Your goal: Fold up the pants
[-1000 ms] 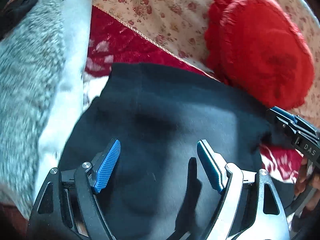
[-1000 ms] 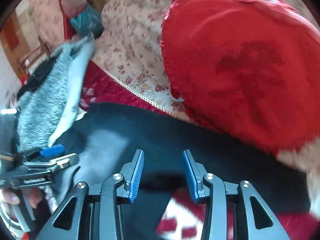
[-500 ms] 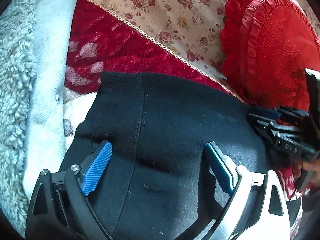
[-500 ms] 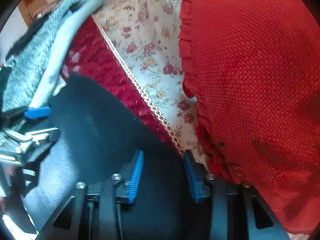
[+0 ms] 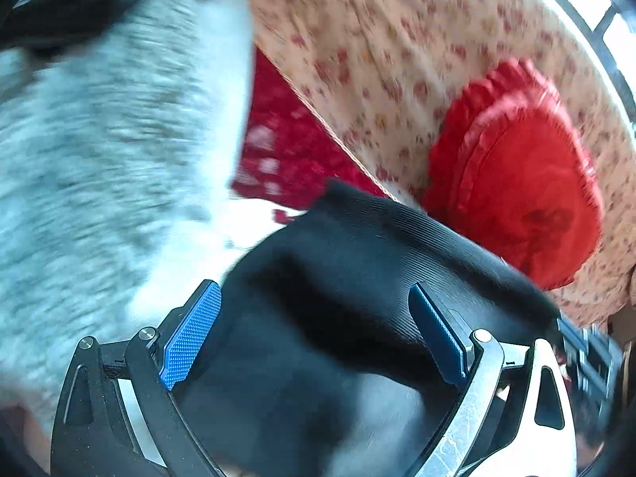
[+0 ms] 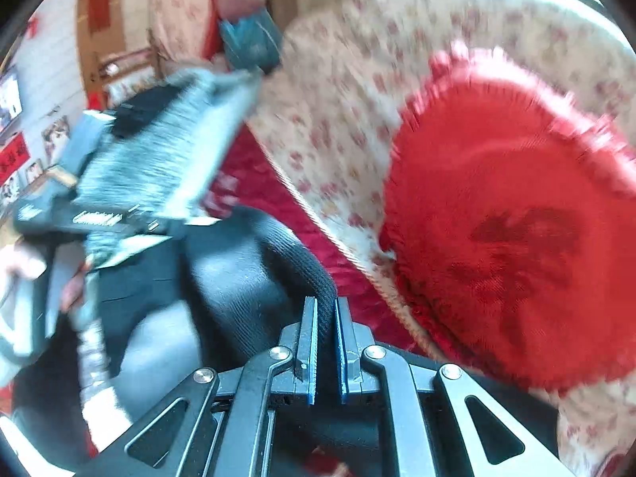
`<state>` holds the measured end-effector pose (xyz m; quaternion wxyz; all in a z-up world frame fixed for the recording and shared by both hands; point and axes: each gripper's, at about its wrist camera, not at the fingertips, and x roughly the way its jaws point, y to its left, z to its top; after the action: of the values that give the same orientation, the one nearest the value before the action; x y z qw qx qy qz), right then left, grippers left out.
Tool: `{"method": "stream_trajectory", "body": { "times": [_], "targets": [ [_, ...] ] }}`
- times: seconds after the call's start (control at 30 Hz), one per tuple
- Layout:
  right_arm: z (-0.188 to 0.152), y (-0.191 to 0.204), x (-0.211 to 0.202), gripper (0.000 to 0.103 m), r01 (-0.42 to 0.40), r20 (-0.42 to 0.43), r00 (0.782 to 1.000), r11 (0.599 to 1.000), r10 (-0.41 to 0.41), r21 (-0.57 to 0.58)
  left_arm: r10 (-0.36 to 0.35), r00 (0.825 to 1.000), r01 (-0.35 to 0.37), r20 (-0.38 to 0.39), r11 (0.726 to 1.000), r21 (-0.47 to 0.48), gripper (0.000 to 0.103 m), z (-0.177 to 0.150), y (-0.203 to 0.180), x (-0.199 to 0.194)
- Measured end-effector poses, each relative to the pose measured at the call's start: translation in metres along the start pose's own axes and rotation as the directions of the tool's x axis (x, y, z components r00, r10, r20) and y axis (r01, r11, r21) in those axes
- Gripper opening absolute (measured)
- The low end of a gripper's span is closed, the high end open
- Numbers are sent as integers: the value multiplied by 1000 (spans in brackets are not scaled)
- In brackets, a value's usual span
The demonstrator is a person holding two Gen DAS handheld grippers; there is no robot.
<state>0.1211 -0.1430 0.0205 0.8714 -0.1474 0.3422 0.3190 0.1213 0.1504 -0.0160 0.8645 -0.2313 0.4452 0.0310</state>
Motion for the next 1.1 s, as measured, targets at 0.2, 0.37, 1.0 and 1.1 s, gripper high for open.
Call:
{"method": "stream_trajectory", "body": {
  "times": [0.2,0.37,1.0,1.1],
  "targets": [
    [-53,83,-41,7,-55,-10,998,998,54,-34,-11,1000,10,-15,999,-54,95,-32,33,-27],
    [-112,119,-3,3,-142,-179,973,989,146,35,-21,998,18,-66,999,-48,95,-59,39,-24],
    [-60,156,52,24,-235,-115,959,953,259,189,97,994,-92,56,992,-87,95,-63,72,-60],
    [-65,164,48,24,-207,-101,969,964,225,164,82,995,-80,48,996,-50,95,-63,60,-58]
  ]
}}
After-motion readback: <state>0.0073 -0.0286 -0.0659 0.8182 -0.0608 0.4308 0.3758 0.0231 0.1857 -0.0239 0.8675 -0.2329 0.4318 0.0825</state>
